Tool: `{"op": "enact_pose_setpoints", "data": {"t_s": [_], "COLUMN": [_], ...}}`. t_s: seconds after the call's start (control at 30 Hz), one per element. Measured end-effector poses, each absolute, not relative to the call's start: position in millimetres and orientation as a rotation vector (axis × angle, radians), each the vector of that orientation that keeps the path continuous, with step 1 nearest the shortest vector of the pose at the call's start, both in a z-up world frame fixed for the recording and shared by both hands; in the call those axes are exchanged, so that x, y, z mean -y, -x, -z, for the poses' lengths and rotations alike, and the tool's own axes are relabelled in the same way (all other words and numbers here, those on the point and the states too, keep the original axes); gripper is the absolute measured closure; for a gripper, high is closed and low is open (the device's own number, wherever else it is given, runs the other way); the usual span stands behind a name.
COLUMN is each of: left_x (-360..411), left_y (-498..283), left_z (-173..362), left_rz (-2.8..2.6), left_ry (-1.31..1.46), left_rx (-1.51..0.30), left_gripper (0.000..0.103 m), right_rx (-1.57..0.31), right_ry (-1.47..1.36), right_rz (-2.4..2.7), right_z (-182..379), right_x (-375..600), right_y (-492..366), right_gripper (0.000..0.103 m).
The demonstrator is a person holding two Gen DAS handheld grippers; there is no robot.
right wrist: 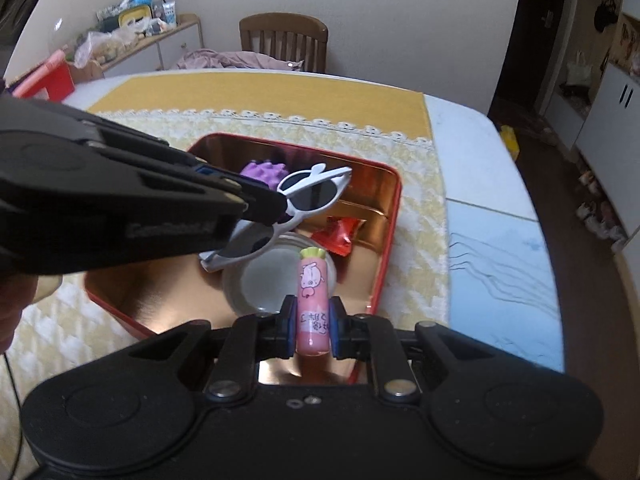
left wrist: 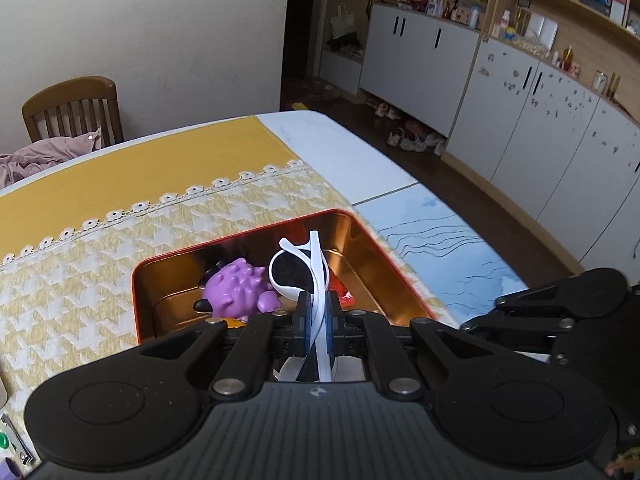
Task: Organize rigid objects
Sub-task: 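Carry the lighter and sunglasses into the red tin box and open both tools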
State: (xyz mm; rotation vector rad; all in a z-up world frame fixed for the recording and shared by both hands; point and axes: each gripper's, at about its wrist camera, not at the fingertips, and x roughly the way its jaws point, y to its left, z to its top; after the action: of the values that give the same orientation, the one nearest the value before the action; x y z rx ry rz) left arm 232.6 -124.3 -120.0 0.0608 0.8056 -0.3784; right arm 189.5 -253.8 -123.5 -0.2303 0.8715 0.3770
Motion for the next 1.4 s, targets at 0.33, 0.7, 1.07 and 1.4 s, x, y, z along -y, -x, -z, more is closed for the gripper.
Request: {"op": "enact_pose_setpoints", "data": {"t_s": [0.33,0.7,1.07,1.4], "left_x": [128,128,127,115], "left_y": [-245,-250,-239,-224], "left_z": [132,135,129,113], "left_rz": [0.372,0.390,0.384,0.401], "left_ry": [-0.039,-0.018,-0.027,0.008], "left_rx": [-0.857,-0.907,-0.894,-0.847], "left_gripper": [0.097,0.096,0.091,0.072], "right_rx": [-0.886,-0.888,-0.877,-0.843], "right_ry": [0.264,0.201,0.127,0.098], "right_rz": [-0.368,-0.402,-0.397,-0.377], "right_z": [131,124,114,98], "right_x": [248,258,269,271], "right_y": [-193,-185,-175,-167], "right_gripper": [0.088,0.079,0.071,0.060]}}
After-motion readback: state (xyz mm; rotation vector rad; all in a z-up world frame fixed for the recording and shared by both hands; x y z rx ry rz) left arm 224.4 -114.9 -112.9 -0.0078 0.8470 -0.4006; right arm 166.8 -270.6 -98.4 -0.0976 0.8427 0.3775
